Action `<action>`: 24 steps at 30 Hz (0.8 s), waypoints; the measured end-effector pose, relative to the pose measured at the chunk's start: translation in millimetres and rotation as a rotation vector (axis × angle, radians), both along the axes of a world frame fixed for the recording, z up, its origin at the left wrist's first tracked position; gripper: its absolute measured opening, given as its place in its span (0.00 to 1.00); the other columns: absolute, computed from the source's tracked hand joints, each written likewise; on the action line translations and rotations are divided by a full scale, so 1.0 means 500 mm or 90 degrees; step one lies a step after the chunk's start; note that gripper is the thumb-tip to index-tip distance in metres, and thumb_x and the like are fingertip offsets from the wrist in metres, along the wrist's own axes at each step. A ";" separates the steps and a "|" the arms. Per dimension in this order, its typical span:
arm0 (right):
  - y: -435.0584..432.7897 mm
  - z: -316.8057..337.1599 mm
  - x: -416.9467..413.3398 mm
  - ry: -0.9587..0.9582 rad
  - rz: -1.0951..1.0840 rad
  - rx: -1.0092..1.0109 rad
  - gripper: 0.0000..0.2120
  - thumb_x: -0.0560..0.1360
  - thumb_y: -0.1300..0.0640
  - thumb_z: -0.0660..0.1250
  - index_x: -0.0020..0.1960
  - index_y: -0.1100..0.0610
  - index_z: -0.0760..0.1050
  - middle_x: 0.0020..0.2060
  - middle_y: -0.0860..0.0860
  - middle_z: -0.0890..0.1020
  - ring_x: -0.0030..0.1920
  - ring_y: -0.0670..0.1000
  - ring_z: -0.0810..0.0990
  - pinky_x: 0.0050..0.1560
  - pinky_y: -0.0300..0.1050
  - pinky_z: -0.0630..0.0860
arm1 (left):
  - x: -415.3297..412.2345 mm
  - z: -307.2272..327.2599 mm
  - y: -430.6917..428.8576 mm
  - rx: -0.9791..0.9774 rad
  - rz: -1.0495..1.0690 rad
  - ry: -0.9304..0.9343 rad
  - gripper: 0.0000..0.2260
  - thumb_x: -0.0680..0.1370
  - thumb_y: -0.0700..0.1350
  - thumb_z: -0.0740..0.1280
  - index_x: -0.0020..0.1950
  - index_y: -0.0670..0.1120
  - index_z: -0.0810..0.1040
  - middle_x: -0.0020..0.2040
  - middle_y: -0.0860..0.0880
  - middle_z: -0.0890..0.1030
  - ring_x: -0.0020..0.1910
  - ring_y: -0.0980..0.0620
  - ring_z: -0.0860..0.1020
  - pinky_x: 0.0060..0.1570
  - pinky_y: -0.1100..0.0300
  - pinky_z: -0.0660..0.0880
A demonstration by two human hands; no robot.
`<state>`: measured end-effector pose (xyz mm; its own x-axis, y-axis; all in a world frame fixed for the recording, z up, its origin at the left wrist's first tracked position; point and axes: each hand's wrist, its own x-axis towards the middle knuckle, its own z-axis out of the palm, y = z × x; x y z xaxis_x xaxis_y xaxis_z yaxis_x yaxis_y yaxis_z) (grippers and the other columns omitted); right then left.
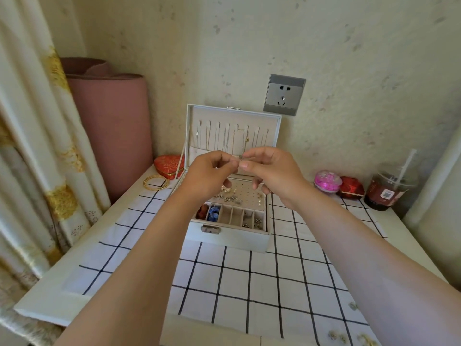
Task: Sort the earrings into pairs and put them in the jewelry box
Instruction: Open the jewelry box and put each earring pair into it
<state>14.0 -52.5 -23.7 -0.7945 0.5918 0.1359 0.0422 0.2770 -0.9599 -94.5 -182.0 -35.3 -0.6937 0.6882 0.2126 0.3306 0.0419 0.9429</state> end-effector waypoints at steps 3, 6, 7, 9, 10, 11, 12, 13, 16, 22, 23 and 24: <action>0.006 -0.004 -0.002 0.040 -0.007 0.114 0.06 0.74 0.61 0.75 0.50 0.54 0.84 0.43 0.48 0.86 0.26 0.49 0.78 0.24 0.34 0.70 | -0.002 0.000 0.005 -0.012 0.007 -0.015 0.05 0.80 0.46 0.68 0.50 0.46 0.82 0.46 0.48 0.84 0.32 0.56 0.79 0.28 0.66 0.73; 0.015 -0.011 -0.005 0.035 0.018 0.164 0.11 0.71 0.65 0.77 0.50 0.52 0.84 0.43 0.49 0.85 0.25 0.44 0.77 0.29 0.38 0.77 | 0.000 -0.002 0.011 -0.035 0.001 -0.041 0.06 0.79 0.46 0.68 0.49 0.45 0.82 0.45 0.48 0.84 0.31 0.55 0.78 0.27 0.67 0.72; 0.018 -0.014 -0.005 0.026 0.021 0.176 0.12 0.71 0.65 0.77 0.50 0.52 0.84 0.43 0.49 0.86 0.25 0.45 0.77 0.31 0.41 0.79 | 0.001 -0.004 0.012 -0.049 -0.004 -0.046 0.06 0.79 0.46 0.68 0.49 0.45 0.82 0.44 0.48 0.84 0.31 0.55 0.78 0.27 0.66 0.72; 0.023 -0.021 -0.004 0.018 0.018 0.192 0.09 0.72 0.64 0.76 0.50 0.53 0.85 0.42 0.48 0.87 0.25 0.47 0.77 0.34 0.45 0.80 | 0.002 -0.008 0.012 -0.078 -0.016 -0.046 0.05 0.79 0.47 0.68 0.50 0.47 0.82 0.44 0.50 0.84 0.31 0.56 0.79 0.28 0.65 0.73; 0.026 -0.024 -0.004 0.019 0.017 0.199 0.07 0.73 0.63 0.76 0.49 0.54 0.86 0.42 0.47 0.87 0.25 0.47 0.76 0.33 0.44 0.79 | 0.002 -0.010 0.011 -0.089 -0.021 -0.044 0.05 0.79 0.47 0.69 0.50 0.47 0.82 0.44 0.50 0.84 0.31 0.57 0.79 0.29 0.65 0.73; 0.029 -0.028 -0.003 0.013 0.013 0.212 0.06 0.73 0.62 0.75 0.48 0.54 0.86 0.40 0.45 0.86 0.25 0.45 0.76 0.33 0.42 0.78 | 0.002 -0.012 0.010 -0.097 -0.023 -0.043 0.04 0.78 0.46 0.69 0.51 0.48 0.82 0.44 0.51 0.85 0.31 0.58 0.79 0.29 0.66 0.73; 0.032 -0.033 -0.001 -0.004 0.007 0.237 0.05 0.74 0.61 0.75 0.47 0.53 0.86 0.39 0.44 0.86 0.26 0.42 0.76 0.34 0.39 0.77 | 0.001 -0.014 0.008 -0.101 -0.022 -0.045 0.04 0.78 0.46 0.69 0.51 0.48 0.82 0.44 0.51 0.85 0.31 0.58 0.79 0.29 0.66 0.73; 0.035 -0.038 0.000 -0.031 -0.001 0.271 0.04 0.74 0.59 0.75 0.46 0.51 0.86 0.39 0.42 0.85 0.29 0.39 0.78 0.37 0.36 0.76 | 0.000 -0.015 0.006 -0.102 -0.018 -0.049 0.04 0.78 0.45 0.70 0.52 0.48 0.81 0.44 0.50 0.85 0.31 0.58 0.79 0.29 0.65 0.73; 0.039 -0.052 0.005 -0.151 -0.009 0.394 0.03 0.73 0.54 0.76 0.43 0.47 0.86 0.38 0.38 0.82 0.42 0.37 0.80 0.45 0.38 0.75 | -0.004 -0.017 0.002 -0.094 0.006 -0.054 0.04 0.76 0.44 0.71 0.50 0.47 0.81 0.44 0.50 0.85 0.32 0.56 0.82 0.31 0.64 0.74; 0.021 -0.052 0.008 -0.279 0.017 0.558 0.05 0.74 0.54 0.73 0.43 0.45 0.85 0.36 0.34 0.73 0.44 0.40 0.74 0.43 0.42 0.72 | -0.005 -0.019 -0.004 -0.070 0.027 -0.016 0.04 0.77 0.45 0.71 0.49 0.46 0.82 0.42 0.51 0.82 0.35 0.57 0.77 0.34 0.69 0.72; 0.020 -0.052 0.007 -0.283 0.017 0.569 0.05 0.74 0.54 0.73 0.43 0.45 0.86 0.36 0.34 0.73 0.44 0.41 0.74 0.44 0.42 0.72 | -0.004 -0.019 -0.005 -0.069 0.025 -0.020 0.04 0.77 0.45 0.71 0.50 0.46 0.82 0.42 0.51 0.81 0.35 0.57 0.77 0.32 0.71 0.72; 0.019 -0.052 0.007 -0.287 0.016 0.580 0.05 0.74 0.54 0.72 0.44 0.45 0.86 0.35 0.34 0.72 0.44 0.41 0.74 0.44 0.42 0.72 | -0.004 -0.019 -0.005 -0.067 0.022 -0.025 0.04 0.77 0.45 0.71 0.50 0.46 0.82 0.42 0.51 0.81 0.35 0.57 0.77 0.29 0.72 0.72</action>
